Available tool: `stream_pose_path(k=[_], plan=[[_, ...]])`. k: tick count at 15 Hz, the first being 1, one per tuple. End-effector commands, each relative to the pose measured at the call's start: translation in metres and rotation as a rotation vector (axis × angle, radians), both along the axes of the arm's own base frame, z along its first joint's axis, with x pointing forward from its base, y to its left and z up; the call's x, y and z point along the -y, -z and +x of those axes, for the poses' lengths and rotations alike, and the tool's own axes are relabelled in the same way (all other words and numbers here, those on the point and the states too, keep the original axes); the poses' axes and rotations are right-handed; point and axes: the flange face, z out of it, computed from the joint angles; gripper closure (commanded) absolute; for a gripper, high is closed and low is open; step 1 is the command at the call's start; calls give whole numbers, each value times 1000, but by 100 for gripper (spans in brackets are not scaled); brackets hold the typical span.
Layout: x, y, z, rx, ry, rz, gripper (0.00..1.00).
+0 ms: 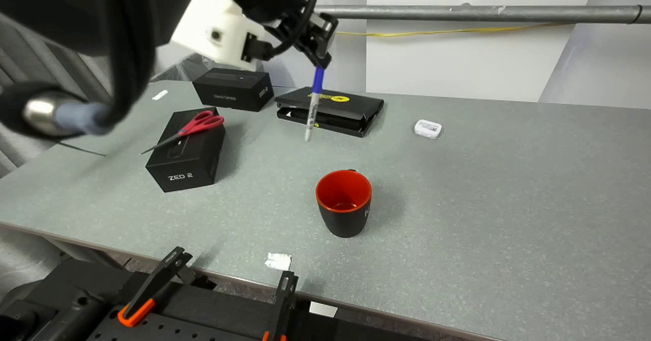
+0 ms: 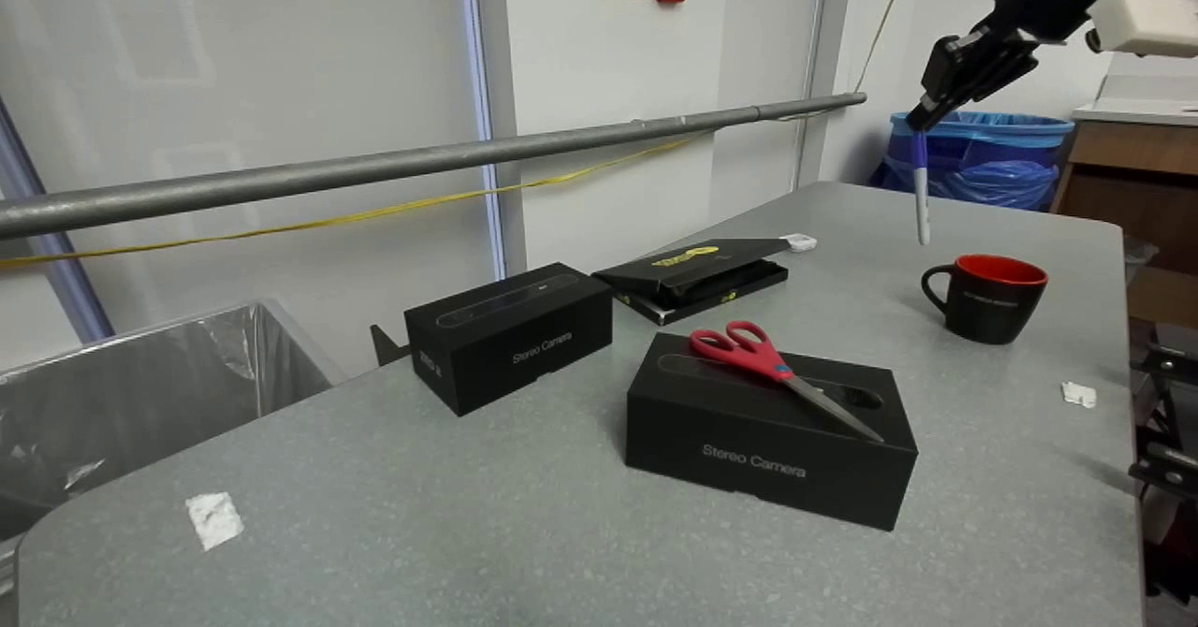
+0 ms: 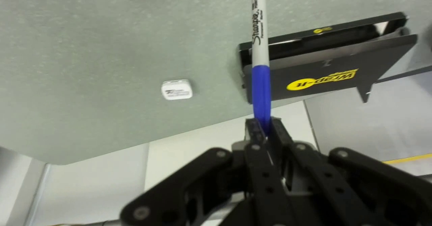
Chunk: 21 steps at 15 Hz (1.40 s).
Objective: Pick the marker from the cup and put it on the table
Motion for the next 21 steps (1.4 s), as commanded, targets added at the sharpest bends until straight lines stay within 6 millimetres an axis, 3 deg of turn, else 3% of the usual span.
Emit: stream_pose_path(k=[1, 4, 7, 10, 11, 12, 20, 21], plan=[[-43, 46, 41, -85, -94, 86, 97], [-65, 95, 54, -196, -146, 99, 97], [-75, 142, 73, -285, -172, 89, 97], [-78, 167, 88, -327, -188, 67, 97], [-78, 171, 93, -333, -191, 62, 77], [-78, 171, 97, -331, -196, 50, 64], [-73, 158, 109, -292, -229, 45, 3], [-72, 157, 110, -290, -229, 45, 0]])
